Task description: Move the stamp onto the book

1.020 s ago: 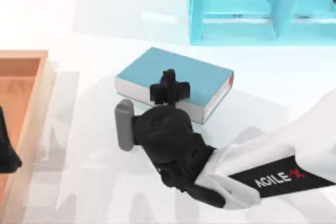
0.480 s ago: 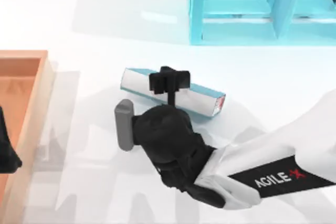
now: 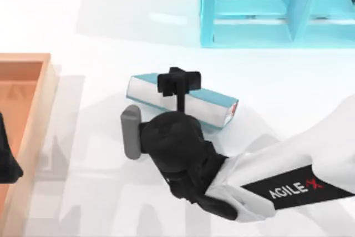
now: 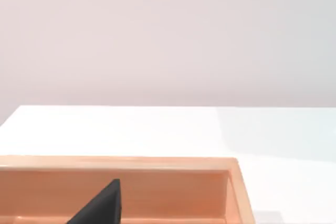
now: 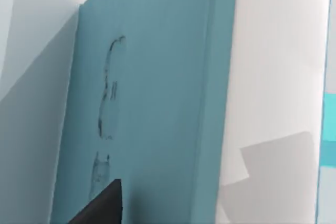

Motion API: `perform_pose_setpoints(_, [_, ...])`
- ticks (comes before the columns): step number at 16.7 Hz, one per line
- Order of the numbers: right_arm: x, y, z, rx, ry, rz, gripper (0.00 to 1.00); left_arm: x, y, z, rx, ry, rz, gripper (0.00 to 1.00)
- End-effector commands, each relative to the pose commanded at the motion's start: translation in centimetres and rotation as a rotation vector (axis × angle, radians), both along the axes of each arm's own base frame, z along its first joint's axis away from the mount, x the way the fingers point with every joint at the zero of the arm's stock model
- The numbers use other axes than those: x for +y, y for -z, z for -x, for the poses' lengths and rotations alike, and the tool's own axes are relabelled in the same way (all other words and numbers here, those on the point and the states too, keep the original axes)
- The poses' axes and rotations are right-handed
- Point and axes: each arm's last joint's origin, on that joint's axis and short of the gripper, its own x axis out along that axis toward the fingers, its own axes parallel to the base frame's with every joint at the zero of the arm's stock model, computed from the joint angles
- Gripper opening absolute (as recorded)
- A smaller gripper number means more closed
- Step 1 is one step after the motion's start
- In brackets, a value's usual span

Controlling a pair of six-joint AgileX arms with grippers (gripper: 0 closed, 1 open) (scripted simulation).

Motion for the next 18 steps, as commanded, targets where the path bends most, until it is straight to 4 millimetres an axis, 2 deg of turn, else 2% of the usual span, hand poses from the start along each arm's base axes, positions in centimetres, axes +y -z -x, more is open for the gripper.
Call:
perform_pose_setpoints(3, [0.9,-0.9,2.5,0.003,-0.002,-0.03,1.0,0.0,0.0,0.0,0.0,0.0,0.0,1.0])
perform_pose_setpoints(6, [1.4,-1.1,7.5,0.027,-0.002,-0.036,1.0,0.0,0.0,0.0,0.0,0.0,0.0,1.0])
perform_pose_setpoints(8, [1.1,-0.9,11.0,0.031,0.002,-0.015,1.0,0.0,0.0,0.0,0.0,0.0,0.0,1.0])
perform_pose_setpoints(10, [0.5,-0.8,13.6,0.015,0.0,-0.002,1.0,0.0,0.0,0.0,0.0,0.0,0.0,1.0])
perform_pose_setpoints(12, [0.1,-0.9,14.8,0.001,0.0,0.002,1.0,0.0,0.0,0.0,0.0,0.0,0.0,1.0])
perform_pose_setpoints(18, [-0.1,-1.0,14.5,0.007,0.008,-0.006,1.0,0.0,0.0,0.0,0.0,0.0,0.0,1.0])
